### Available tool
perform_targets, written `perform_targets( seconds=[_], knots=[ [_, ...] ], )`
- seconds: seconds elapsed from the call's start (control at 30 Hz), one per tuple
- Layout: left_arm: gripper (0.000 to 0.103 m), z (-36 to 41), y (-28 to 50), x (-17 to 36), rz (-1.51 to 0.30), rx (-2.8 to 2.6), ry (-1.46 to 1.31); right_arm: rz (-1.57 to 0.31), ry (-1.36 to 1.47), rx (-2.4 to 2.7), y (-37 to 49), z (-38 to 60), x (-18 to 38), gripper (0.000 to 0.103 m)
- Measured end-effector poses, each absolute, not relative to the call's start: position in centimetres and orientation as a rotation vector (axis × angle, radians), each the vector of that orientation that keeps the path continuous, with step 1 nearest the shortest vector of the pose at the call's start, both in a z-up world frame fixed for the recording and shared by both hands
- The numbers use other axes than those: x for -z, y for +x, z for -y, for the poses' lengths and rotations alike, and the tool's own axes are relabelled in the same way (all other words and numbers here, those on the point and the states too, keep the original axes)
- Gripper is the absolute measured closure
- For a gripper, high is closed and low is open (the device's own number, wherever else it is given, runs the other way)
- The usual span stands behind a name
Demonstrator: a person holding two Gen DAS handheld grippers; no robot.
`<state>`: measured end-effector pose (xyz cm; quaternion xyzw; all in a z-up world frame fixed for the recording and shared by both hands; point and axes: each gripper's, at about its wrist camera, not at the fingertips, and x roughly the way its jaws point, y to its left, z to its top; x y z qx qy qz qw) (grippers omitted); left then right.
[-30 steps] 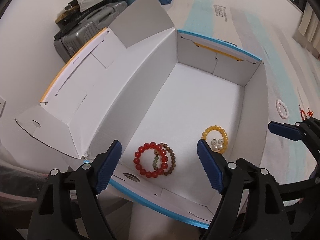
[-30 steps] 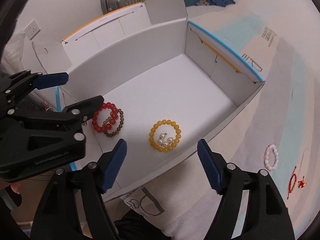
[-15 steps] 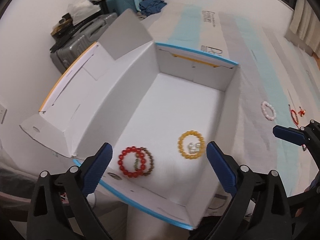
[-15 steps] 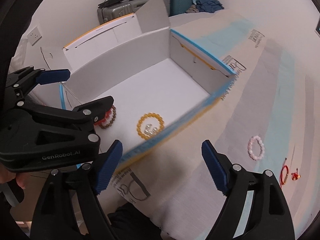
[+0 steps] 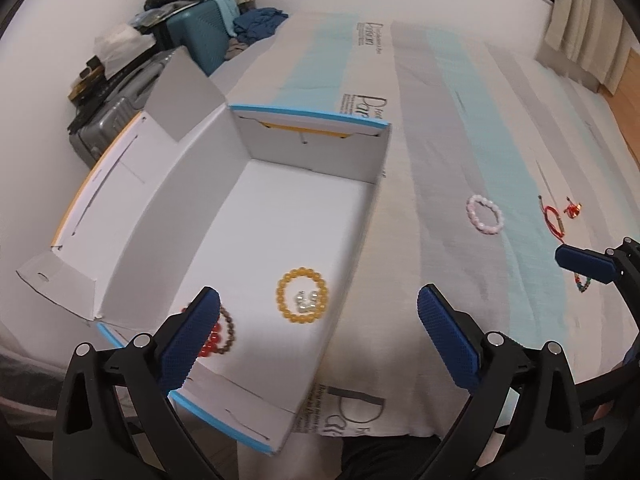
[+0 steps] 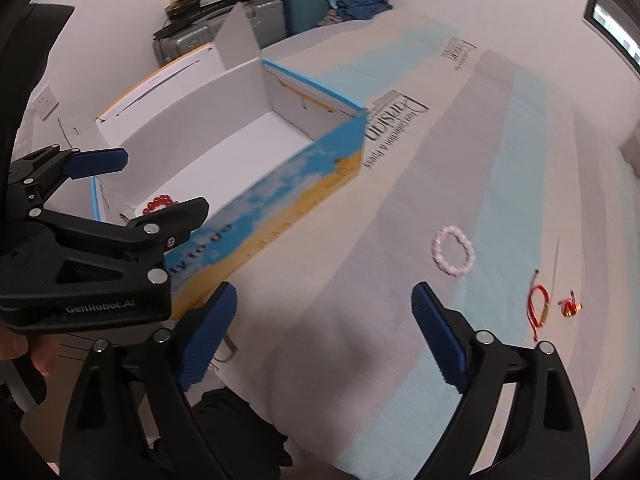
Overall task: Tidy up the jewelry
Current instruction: 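Move both tools back over the remaining bracelets on the bed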
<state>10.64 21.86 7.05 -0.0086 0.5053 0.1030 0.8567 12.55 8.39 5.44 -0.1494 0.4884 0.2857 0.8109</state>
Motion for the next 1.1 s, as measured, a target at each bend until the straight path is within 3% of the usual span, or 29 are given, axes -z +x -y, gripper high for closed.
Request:
perform_targets(
  seconds=[0.23, 1.1],
  knots=[
    [0.006, -19.4, 11.2, -6.9, -1.071, -0.196, 0.004, -1.045, -0.294, -0.592, 12.7, -5.5, -5.6, 0.009],
    [0.006, -8.0, 13.1, -6.8, -1.033, -0.039, -0.008, -1.034, -0.159, -0.367, 12.5, 11.4, -7.0, 0.008]
  ],
)
